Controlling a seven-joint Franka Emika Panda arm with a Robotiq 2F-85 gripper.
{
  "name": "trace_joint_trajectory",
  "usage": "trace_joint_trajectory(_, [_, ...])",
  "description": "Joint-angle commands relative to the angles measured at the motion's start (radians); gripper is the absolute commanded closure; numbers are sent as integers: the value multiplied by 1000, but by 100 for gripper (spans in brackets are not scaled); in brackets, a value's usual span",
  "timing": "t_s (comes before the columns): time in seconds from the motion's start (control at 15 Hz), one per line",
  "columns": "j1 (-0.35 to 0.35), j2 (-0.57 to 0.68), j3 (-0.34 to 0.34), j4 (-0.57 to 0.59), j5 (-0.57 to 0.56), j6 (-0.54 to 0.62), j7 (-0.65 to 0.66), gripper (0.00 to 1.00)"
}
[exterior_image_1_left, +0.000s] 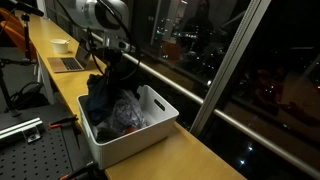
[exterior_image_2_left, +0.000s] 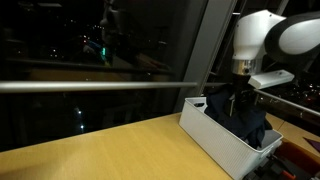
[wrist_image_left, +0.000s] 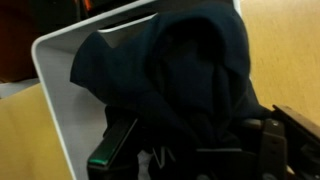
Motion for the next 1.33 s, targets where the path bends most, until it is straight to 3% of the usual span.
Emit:
trace_joint_trajectory(0.0, [34, -97, 80, 105, -107, -237, 107, 100])
trace_joint_trajectory(0.4, [100, -81, 254, 414, -222, -556, 135, 100])
trace_joint_trajectory(0.73, [209, 16, 362, 691, -365, -769, 117, 100])
trace_joint_trajectory(1.0, [333, 127, 401, 893, -508, -915, 94, 100])
trace_joint_trajectory(1.27, [462, 265, 364, 1070, -551, -936, 46, 100])
